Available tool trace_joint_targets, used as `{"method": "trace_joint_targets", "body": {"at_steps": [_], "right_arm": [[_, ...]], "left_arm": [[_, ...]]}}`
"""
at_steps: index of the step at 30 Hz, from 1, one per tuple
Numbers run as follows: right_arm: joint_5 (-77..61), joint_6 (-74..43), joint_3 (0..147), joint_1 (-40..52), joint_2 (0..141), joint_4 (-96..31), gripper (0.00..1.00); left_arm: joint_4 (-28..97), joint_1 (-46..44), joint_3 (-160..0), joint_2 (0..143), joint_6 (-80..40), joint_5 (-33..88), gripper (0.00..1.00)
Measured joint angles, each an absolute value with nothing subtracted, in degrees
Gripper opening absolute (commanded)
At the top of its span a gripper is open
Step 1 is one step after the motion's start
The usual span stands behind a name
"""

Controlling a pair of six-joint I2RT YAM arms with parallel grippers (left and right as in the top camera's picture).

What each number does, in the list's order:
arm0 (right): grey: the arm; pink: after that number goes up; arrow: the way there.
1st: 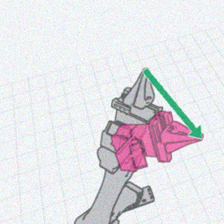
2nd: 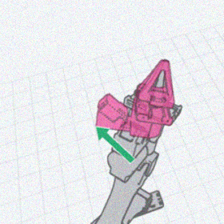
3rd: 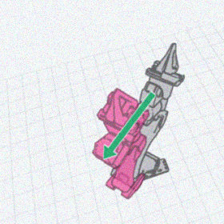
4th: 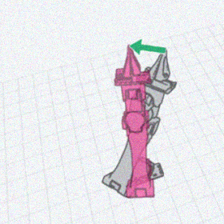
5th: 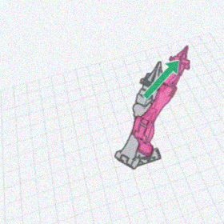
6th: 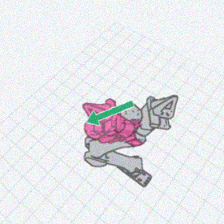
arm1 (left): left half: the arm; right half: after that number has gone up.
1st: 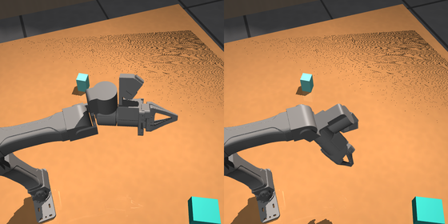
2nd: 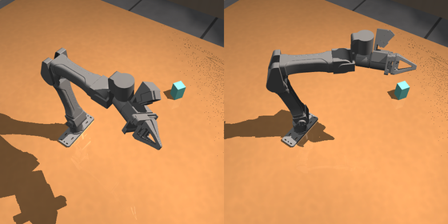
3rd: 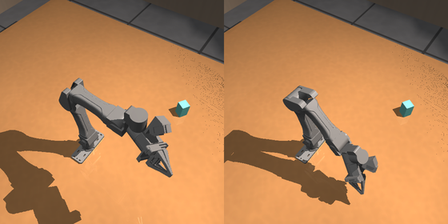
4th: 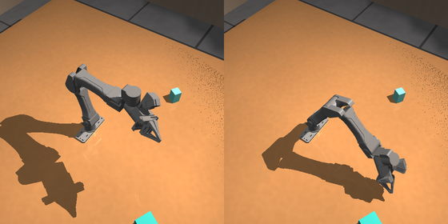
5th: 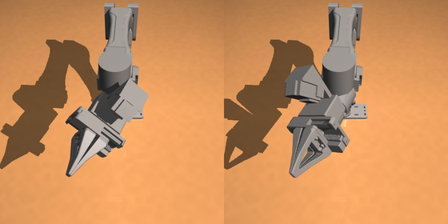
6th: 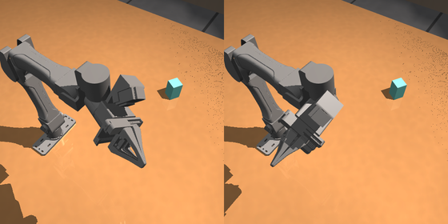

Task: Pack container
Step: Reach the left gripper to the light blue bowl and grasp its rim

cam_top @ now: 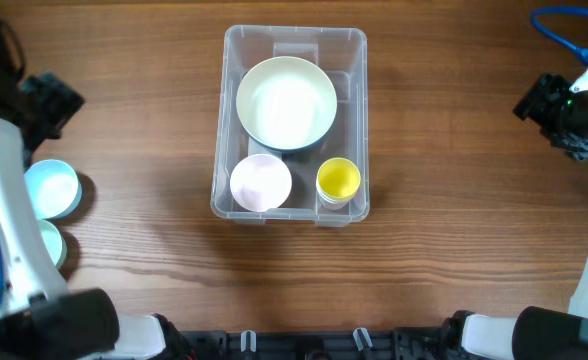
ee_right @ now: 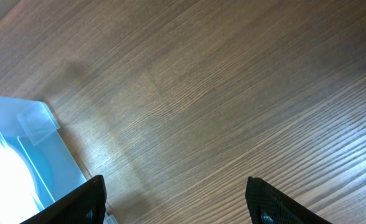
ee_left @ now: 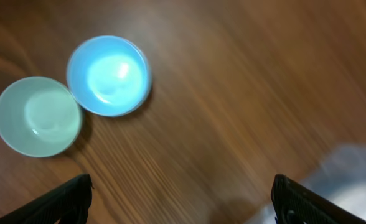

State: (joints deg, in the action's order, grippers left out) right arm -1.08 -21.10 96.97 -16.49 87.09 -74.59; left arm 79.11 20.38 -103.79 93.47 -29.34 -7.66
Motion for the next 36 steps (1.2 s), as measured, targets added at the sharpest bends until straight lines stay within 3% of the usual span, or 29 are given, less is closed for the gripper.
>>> {"method": "trace_joint_targets", "body": {"at_steps": [6, 14, 16, 19, 23, 28, 32, 36], "right_arm": [[-1.1, -21.1, 96.97, -16.49, 87.09, -74.61, 0.73], [-1.08, -21.1, 96.97, -16.49, 87.09, -74.59, 0.73], [-1.08, -21.1, 96.97, -16.49, 87.09, -74.61, 0.73], [-1.08, -21.1, 96.97, -16.49, 87.09, -74.61, 0.72], [-1.1, -21.1, 96.97, -16.49, 87.09, -74.61, 0.72], [-1.08, -21.1, 96.97, -16.49, 87.09, -74.59, 0.72], [-1.08, -21.1, 96.97, -16.49, 87.09, -74.59, 0.72], [-1.08, -21.1, 96.97, -16.49, 87.09, -74.59, 0.72]], "left_arm": [[73.52, 28.08, -96.31, 104.31, -29.19, -6.59, 0.91], [64.95, 28.62, -93.58, 120.14, -28.49, -4.43, 0.84], [64.25, 28.62, -93.58, 122.23, -28.25, -4.38, 0.78], [63.66, 28.62, -93.58, 124.42, -28.03, -4.14, 0.57], [62.59, 28.62, -93.58, 124.86, -27.31, -4.19, 0.43], [62.48, 28.62, -93.58, 124.86, -27.35, -4.05, 0.17], [61.73, 28.34, -93.58, 124.86, -27.14, -3.99, 0.06], [61.54, 27.0, -93.58, 124.84, -27.03, -4.51, 0.04]]}}
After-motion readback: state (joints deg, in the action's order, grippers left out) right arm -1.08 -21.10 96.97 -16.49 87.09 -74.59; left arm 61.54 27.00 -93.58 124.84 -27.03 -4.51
